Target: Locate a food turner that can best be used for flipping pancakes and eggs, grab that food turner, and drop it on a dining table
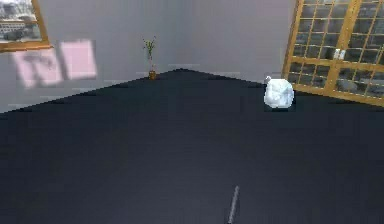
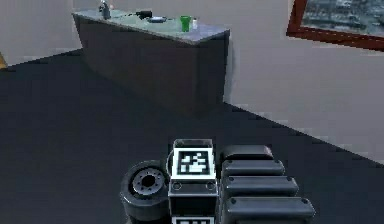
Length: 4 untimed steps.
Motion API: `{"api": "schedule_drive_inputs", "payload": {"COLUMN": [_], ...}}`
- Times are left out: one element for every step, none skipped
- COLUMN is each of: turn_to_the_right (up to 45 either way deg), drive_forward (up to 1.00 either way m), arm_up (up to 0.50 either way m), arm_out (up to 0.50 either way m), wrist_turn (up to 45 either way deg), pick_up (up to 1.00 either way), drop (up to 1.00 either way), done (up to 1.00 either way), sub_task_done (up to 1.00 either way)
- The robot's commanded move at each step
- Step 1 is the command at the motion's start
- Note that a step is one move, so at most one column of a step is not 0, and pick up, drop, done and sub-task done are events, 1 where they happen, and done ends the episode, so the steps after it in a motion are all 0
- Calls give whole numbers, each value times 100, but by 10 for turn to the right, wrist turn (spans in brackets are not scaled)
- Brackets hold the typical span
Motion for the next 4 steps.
{"api": "schedule_drive_inputs", "payload": {"turn_to_the_right": [-450,-450,-270,450], "drive_forward": [0,0,0,0], "arm_up": [0,0,0,0], "arm_out": [0,0,0,0], "wrist_turn": [0,0,0,0], "pick_up": [0,0,0,0], "drop": [0,0,0,0], "done": [0,0,0,0], "sub_task_done": [0,0,0,0]}}
